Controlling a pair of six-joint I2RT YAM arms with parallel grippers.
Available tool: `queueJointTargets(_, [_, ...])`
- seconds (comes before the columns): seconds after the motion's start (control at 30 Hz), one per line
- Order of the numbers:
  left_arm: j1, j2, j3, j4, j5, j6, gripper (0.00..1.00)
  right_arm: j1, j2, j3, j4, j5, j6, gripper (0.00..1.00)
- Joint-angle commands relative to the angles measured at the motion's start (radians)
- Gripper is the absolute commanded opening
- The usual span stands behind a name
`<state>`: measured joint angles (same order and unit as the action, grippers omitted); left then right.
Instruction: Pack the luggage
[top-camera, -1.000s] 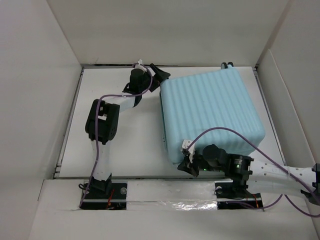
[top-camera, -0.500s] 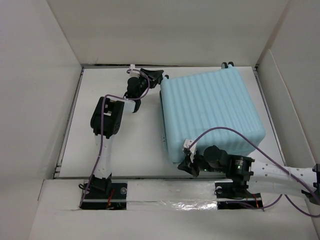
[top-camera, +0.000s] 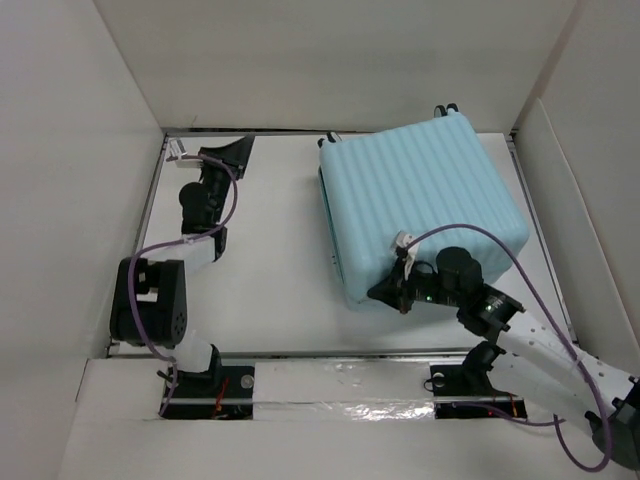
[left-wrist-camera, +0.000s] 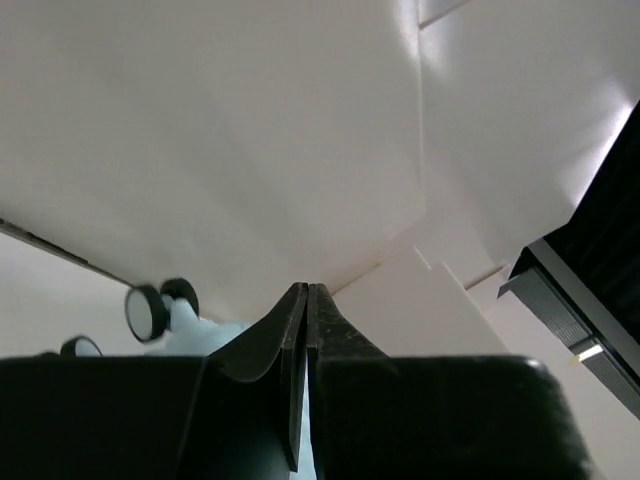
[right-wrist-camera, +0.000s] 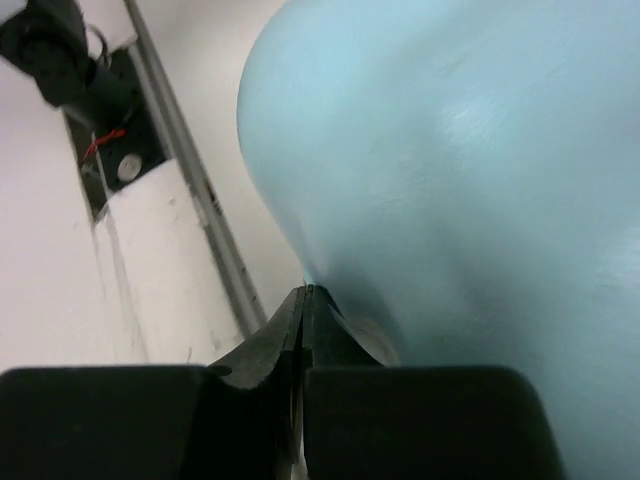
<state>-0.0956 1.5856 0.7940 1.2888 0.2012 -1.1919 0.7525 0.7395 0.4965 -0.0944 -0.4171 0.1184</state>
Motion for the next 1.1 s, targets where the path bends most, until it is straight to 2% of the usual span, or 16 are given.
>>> queueJointTargets(0.0, [-0.023, -0.090, -0.128, 0.049, 0.013, 0.067, 0.00, -0.169, 0.035, 0.121, 0.109, -0.052, -0.072, 0.00])
queueJointTargets(0.07, [-0.023, -0.110, -0.136, -0.070, 0.018, 0.139, 0.00, -0.202, 0.014, 0.162, 0.009, -0.100, -0.092, 0.00])
queueJointTargets(0.13, [-0.032, -0.095, -0.090, -0.162, 0.038, 0.190, 0.00, -0.202, -0.073, 0.145, -0.022, -0.103, -0.085, 0.00])
queueJointTargets(0.2, [-0.062, -0.044, -0.005, -0.277, 0.069, 0.257, 0.24, -0.193, -0.153, 0.090, -0.045, -0.106, -0.039, 0.00])
queueJointTargets(0.23, [-0.084, -0.017, 0.040, -0.319, 0.085, 0.277, 0.59, -0.173, -0.175, 0.071, -0.056, -0.103, -0.027, 0.00])
queueJointTargets(0.27, [-0.095, 0.013, 0.080, -0.377, 0.140, 0.293, 0.69, -0.159, -0.195, 0.032, -0.077, -0.097, -0.014, 0.00])
queueJointTargets(0.33, [-0.104, 0.109, 0.189, -0.393, 0.194, 0.298, 0.80, -0.110, -0.251, 0.001, -0.105, -0.068, 0.023, 0.00])
queueJointTargets(0.47, [-0.141, 0.256, 0.359, -0.446, 0.276, 0.284, 0.90, -0.046, -0.325, -0.048, -0.134, 0.012, 0.093, 0.00])
queueJointTargets(0.63, [-0.150, 0.465, 0.605, -0.483, 0.346, 0.244, 0.99, 0.011, -0.296, -0.044, -0.136, 0.115, 0.089, 0.01])
queueJointTargets(0.7, [-0.150, 0.523, 0.680, -0.485, 0.365, 0.219, 0.99, 0.021, -0.270, -0.041, -0.110, 0.109, 0.081, 0.04])
queueJointTargets(0.77, [-0.161, 0.553, 0.720, -0.465, 0.375, 0.198, 0.99, 0.021, -0.249, -0.044, -0.075, 0.086, 0.076, 0.11])
queueJointTargets(0.8, [-0.171, 0.580, 0.763, -0.465, 0.377, 0.183, 0.99, 0.021, -0.226, -0.045, -0.067, 0.081, 0.075, 0.20])
queueJointTargets(0.9, [-0.181, 0.651, 0.868, -0.555, 0.379, 0.186, 0.99, 0.021, -0.192, -0.045, -0.050, 0.069, 0.075, 0.38])
queueJointTargets(0.93, [-0.191, 0.666, 0.922, -0.566, 0.374, 0.180, 0.99, 0.030, -0.189, -0.045, -0.045, 0.067, 0.076, 0.47])
queueJointTargets(1.07, [-0.202, 0.741, 1.045, -0.641, 0.340, 0.164, 0.99, 0.030, -0.206, -0.039, -0.045, 0.078, 0.087, 0.60])
